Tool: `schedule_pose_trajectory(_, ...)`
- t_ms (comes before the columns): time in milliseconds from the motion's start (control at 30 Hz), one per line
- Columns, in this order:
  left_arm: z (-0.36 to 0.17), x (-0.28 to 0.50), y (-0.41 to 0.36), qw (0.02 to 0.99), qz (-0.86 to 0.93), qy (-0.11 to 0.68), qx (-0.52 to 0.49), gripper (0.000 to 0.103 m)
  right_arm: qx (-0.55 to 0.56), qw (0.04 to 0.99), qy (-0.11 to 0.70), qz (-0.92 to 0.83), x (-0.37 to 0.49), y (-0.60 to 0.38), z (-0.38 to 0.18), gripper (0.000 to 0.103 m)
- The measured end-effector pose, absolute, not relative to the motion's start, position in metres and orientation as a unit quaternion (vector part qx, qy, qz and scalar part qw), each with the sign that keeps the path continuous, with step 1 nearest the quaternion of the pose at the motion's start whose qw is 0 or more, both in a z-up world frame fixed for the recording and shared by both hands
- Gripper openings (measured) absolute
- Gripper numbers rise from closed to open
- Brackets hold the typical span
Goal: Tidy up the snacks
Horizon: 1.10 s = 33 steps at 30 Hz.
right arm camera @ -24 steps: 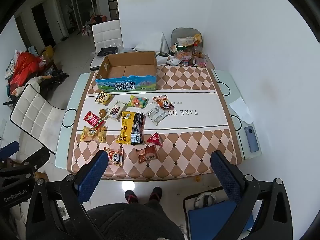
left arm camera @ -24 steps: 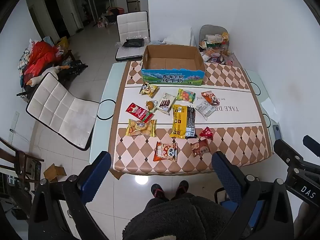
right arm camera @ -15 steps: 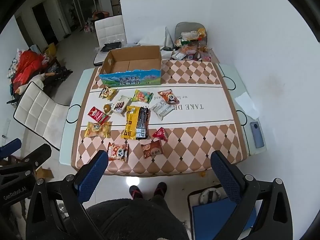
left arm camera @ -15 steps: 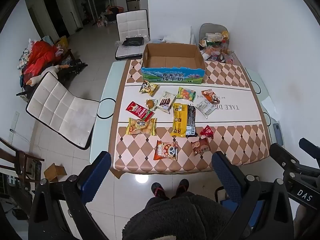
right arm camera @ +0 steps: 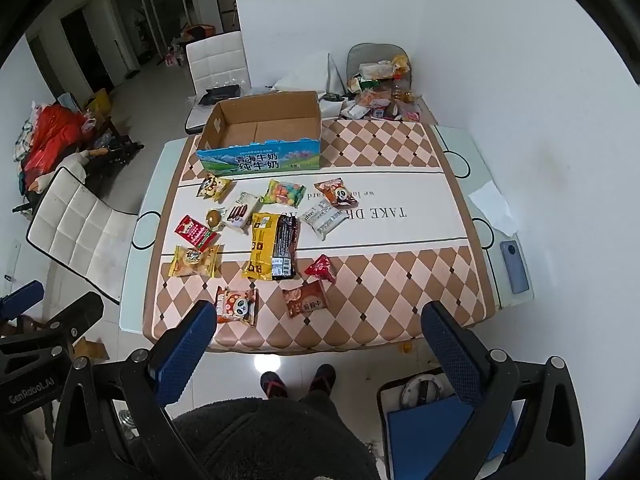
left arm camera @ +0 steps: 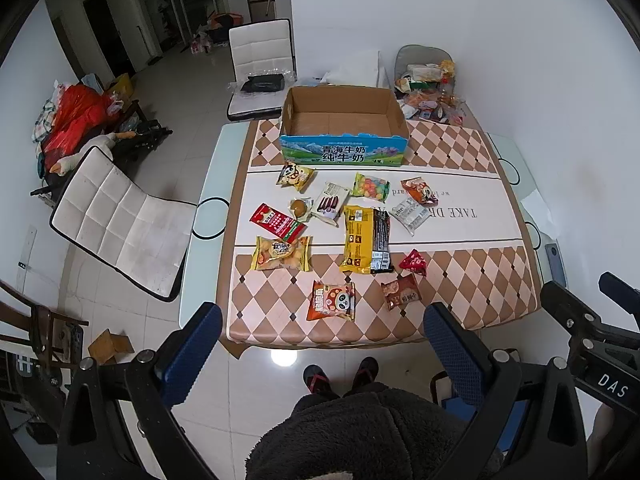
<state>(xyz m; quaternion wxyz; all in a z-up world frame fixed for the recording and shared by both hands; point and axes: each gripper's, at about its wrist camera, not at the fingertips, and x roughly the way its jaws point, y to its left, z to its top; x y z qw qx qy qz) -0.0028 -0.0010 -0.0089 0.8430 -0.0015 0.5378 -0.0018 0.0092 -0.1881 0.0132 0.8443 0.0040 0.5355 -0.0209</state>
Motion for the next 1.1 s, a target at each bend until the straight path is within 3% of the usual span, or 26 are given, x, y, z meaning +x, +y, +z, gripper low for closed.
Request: schedule_pose_trajectory(1100, -0.0024, 0.0033, 0.0007, 0.845, -0.004, 0.535, 0.0, 0.103, 0.006, 0.846, 0.532, -0.022, 0.0121, -0.1882, 0.0173, 0.103)
